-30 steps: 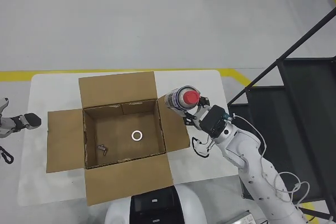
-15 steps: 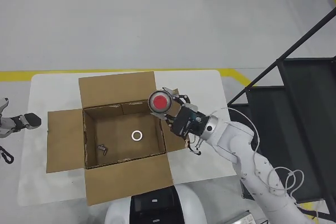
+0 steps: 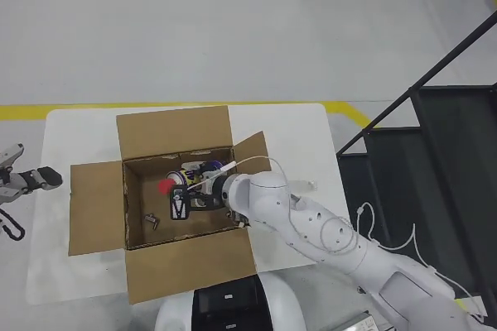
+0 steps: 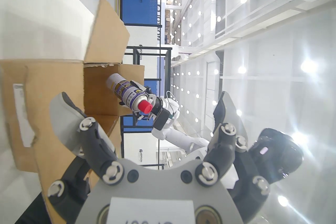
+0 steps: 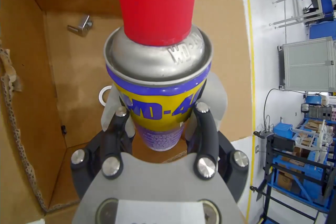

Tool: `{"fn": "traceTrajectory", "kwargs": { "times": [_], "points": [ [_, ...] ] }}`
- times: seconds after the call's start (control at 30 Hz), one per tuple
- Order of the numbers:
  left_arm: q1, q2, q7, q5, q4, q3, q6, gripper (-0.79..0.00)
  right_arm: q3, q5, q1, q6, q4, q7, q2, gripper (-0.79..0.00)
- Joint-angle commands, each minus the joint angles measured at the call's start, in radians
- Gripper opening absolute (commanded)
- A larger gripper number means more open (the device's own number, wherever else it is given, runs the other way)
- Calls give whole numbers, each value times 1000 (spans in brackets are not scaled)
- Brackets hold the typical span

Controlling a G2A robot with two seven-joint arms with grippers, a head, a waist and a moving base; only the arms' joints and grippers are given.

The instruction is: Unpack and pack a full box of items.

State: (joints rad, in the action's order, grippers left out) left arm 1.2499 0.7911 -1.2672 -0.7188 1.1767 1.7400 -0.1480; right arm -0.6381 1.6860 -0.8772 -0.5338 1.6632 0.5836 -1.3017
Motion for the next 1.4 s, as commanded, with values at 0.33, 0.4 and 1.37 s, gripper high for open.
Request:
{"fn": "traceTrajectory", "kwargs": {
  "times": [0.33,0.4,1.37],
  "points": [
    [-38,-2,110,108,-123,-18,14,0,137,42,125,55,-256,50,-101,0],
    [-56,1,127,132,-147,-39,14,0,129,10,124,73,-279,23,-110,0],
    [-198,35,-251,11,-13,-226,124,0,-757,-473,-614,-31,373,-325,93,0]
  ]
}}
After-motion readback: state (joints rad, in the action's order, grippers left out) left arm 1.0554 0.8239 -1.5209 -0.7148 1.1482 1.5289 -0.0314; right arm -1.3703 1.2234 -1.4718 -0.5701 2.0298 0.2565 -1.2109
